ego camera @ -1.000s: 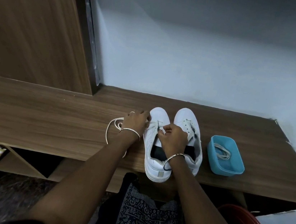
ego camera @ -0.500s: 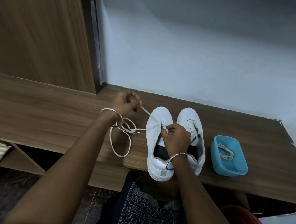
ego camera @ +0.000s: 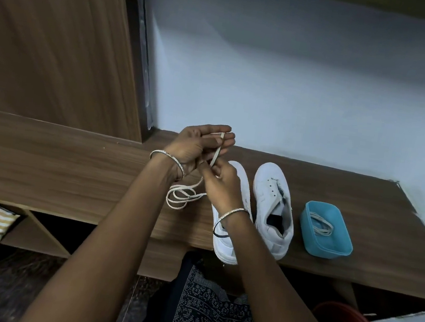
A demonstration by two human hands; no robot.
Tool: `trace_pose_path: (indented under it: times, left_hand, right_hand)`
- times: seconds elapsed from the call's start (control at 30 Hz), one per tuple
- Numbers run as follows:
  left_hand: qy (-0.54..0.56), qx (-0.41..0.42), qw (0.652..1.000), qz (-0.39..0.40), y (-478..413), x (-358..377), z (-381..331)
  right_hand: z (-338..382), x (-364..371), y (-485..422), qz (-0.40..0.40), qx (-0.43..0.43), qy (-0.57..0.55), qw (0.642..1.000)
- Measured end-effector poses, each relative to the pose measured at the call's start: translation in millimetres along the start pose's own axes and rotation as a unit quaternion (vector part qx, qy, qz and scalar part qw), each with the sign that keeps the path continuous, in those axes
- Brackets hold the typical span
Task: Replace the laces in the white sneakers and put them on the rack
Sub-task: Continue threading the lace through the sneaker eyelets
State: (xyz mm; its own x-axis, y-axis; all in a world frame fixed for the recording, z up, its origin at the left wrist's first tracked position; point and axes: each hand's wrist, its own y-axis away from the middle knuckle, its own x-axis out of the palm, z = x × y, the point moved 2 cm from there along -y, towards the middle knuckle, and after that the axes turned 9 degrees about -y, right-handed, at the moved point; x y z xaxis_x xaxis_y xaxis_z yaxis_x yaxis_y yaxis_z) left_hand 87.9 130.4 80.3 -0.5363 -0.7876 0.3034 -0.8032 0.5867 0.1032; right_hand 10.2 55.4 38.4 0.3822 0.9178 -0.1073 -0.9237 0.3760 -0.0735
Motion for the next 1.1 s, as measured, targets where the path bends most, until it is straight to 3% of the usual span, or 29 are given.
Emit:
trace_pose_path:
  times: [0.23,0.43,0.6,0.77,0.8,0.9,0.93,1.0,1.1]
  left_hand:
    - [-0.129,-0.016,0.982,-0.137,-12,-20,10]
    - [-0.191,-0.095,0.932,-0.292,-40,-67,42]
    - [-0.19,-0.127,0.918,-0.323,-49,-93,58]
    - [-0.331,-0.183,0.89,-0.253,-49,-118,75]
    - [-0.399,-0.173,0.863,-0.256,-45,-113,73]
    - [-0.621,-0.084,0.74,-0.244,-24,-73,49]
    - [-0.643,-0.046,0.727,-0.237,-23,-60,43]
    - [-0.611,0.043,0.766,-0.193,-22,-33,30]
    - [-0.527,0.138,0.838,-0.026,-19,14,16]
  right_hand:
    - [8,-44,4,0.017,0.086,-0.24,0.967]
    - [13,-102,4,-0.034,0.125,-0.306,0.943]
    - [7,-142,-3,-0.093,0.12,-0.335,0.93]
    - [-2,-153,-8,-0.134,0.127,-0.3,0.936]
    - [-1,-149,-8,-0.132,0.126,-0.285,0.941]
    - [3,-133,-8,-0.102,0.116,-0.213,0.965]
    - [6,-127,-7,-0.079,0.109,-0.173,0.976]
    - [11,-115,-7,-0.022,0.093,-0.091,0.991]
    - [20,-100,-6,0.019,0.064,-0.032,0.997]
